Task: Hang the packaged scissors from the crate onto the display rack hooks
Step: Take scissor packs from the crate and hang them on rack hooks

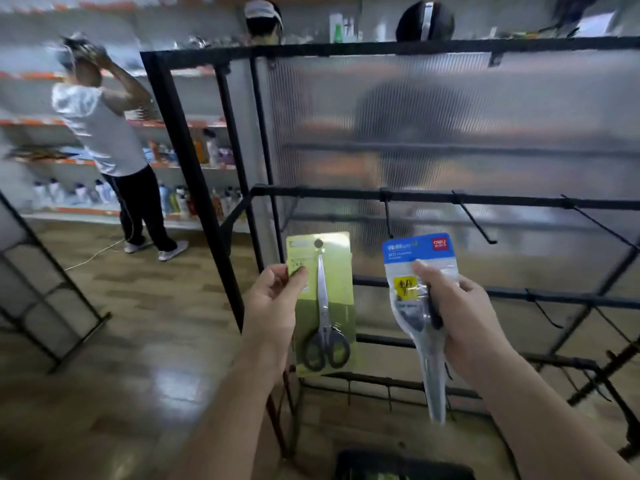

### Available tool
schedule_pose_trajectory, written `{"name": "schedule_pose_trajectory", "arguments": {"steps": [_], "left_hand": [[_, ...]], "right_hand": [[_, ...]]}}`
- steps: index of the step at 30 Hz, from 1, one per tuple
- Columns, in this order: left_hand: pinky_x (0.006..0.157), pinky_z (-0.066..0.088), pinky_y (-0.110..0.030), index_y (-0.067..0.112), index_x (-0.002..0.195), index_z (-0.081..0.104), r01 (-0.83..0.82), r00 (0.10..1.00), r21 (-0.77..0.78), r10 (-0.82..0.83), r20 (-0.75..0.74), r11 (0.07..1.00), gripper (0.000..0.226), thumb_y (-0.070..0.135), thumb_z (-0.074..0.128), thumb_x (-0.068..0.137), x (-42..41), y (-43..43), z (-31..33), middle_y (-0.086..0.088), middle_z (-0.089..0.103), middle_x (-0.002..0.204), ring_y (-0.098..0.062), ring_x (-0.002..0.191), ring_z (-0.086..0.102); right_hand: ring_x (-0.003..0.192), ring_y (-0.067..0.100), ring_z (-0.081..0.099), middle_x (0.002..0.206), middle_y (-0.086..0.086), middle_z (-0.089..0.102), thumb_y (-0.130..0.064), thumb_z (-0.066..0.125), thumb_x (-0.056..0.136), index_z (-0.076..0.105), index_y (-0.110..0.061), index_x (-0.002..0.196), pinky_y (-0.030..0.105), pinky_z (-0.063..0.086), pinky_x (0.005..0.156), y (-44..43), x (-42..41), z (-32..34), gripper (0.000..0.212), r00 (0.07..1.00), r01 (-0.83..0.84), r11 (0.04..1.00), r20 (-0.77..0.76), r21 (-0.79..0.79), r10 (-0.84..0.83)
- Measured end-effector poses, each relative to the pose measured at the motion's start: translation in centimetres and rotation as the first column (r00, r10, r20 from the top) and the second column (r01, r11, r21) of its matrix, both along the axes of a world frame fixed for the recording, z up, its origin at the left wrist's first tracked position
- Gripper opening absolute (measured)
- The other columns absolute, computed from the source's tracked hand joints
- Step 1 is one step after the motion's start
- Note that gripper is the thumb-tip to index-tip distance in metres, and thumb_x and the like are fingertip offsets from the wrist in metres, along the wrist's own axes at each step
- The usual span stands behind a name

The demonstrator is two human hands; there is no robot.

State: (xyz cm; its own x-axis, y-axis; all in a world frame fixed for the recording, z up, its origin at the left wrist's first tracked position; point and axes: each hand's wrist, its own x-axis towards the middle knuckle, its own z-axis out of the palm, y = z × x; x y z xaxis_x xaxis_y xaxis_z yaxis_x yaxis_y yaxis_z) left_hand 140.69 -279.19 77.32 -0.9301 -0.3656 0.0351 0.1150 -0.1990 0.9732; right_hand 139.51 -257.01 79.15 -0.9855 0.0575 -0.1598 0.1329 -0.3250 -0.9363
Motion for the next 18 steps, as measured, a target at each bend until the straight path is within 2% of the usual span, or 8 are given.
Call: {"name": "schedule_pose_trajectory", "arguments": {"steps": [2,3,6,9,14,18], "left_hand": [[0.102,0.047,-0.068,0.023,0.088,0.073,-0.061,0.998,0.021,0.061,-0.019,0.998,0.026,0.046,0.083,0.079,0.0,0.6,-0.5,-0.027,0.068,0.107,-0.050,0.109,0.063],[0.103,0.047,-0.067,0.024,0.087,0.074,-0.086,0.996,0.038,0.087,-0.028,0.996,0.029,0.048,0.085,0.077,0.0,0.9,-0.8,-0.024,0.070,0.104,-0.049,0.108,0.064],[0.105,0.050,-0.061,0.031,0.077,0.074,-0.137,0.991,0.050,0.137,-0.001,0.989,0.012,0.040,0.080,0.082,-0.2,1.5,-1.9,-0.006,0.075,0.096,-0.032,0.101,0.070],[0.105,0.050,-0.058,0.033,0.077,0.074,-0.140,0.990,0.019,0.139,0.038,0.990,0.010,0.041,0.076,0.082,-1.1,0.9,-2.6,-0.005,0.077,0.102,-0.028,0.106,0.071],[0.103,0.049,-0.063,0.030,0.084,0.074,-0.115,0.993,-0.008,0.115,-0.013,0.993,0.028,0.055,0.079,0.072,-4.3,-2.2,-2.4,-0.014,0.073,0.105,-0.039,0.109,0.067],[0.100,0.048,-0.069,0.029,0.079,0.073,-0.037,0.995,-0.038,0.034,-0.096,0.999,0.022,0.049,0.081,0.080,-6.8,-4.7,-2.5,-0.014,0.073,0.099,-0.045,0.105,0.066]], "right_hand": [[0.084,0.031,0.076,0.096,0.016,0.078,-0.028,0.078,0.088,0.073,-0.005,0.100,0.048,0.060,0.087,0.0,-1.1,0.0,0.027,1.000,-0.008,0.999,-0.010,0.033,0.008],[0.082,0.029,0.076,0.093,0.015,0.078,-0.029,0.077,0.089,0.073,-0.007,0.096,0.045,0.060,0.083,0.0,-1.7,0.0,0.023,1.000,-0.020,0.998,-0.018,0.054,0.021],[0.080,0.024,0.077,0.089,0.010,0.079,-0.032,0.076,0.090,0.072,-0.013,0.092,0.039,0.059,0.077,0.1,-3.9,-0.6,0.020,0.998,-0.040,0.994,-0.041,0.105,0.045],[0.078,0.023,0.076,0.089,0.009,0.078,-0.038,0.075,0.089,0.073,-0.013,0.100,0.039,0.058,0.073,-0.1,-6.0,-1.7,0.027,0.998,-0.054,0.987,-0.025,0.153,0.058],[0.065,0.019,0.074,0.083,0.010,0.078,-0.035,0.077,0.088,0.073,-0.009,0.097,0.033,0.056,0.061,-1.7,-8.3,-3.3,0.028,0.999,0.043,0.992,-0.002,0.122,-0.044],[0.058,0.013,0.070,0.071,0.002,0.074,-0.033,0.073,0.089,0.069,-0.011,0.087,0.030,0.052,0.057,-3.4,-8.4,-3.2,0.023,0.987,0.155,0.979,-0.066,0.136,-0.147]]}}
